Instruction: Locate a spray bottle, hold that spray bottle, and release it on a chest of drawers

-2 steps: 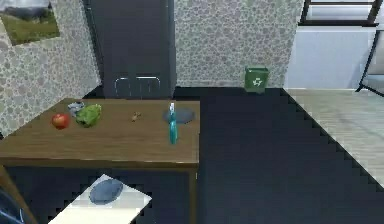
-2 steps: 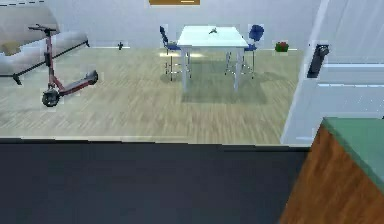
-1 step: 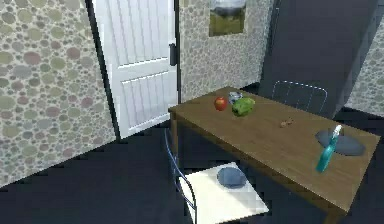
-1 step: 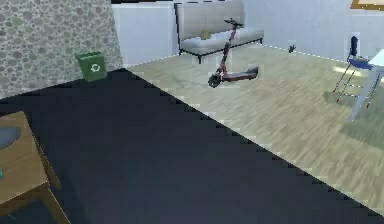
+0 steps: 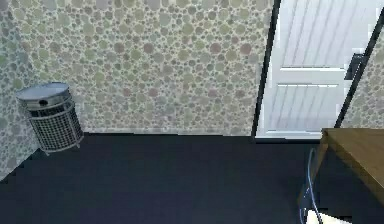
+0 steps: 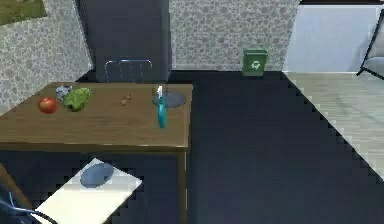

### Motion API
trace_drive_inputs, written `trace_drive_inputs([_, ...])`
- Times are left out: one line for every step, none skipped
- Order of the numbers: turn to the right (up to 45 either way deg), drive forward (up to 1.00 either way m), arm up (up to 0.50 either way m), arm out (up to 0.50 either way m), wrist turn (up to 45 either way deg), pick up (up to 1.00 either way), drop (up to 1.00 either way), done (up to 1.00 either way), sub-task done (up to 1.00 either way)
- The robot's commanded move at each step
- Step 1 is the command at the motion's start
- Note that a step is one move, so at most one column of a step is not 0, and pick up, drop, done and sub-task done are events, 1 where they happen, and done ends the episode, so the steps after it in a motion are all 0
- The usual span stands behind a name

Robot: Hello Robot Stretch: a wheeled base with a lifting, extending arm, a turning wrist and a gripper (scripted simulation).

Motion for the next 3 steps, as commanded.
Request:
trace_drive_inputs([45.0, 0.00, 0.00, 0.00, 0.0, 0.00, 0.00, 0.00, 0.00])
trace_drive_inputs([45.0, 0.00, 0.00, 0.00, 0.0, 0.00, 0.00, 0.00, 0.00])
trace_drive_inputs([15.0, 0.00, 0.00, 0.00, 0.0, 0.00, 0.00, 0.00, 0.00])
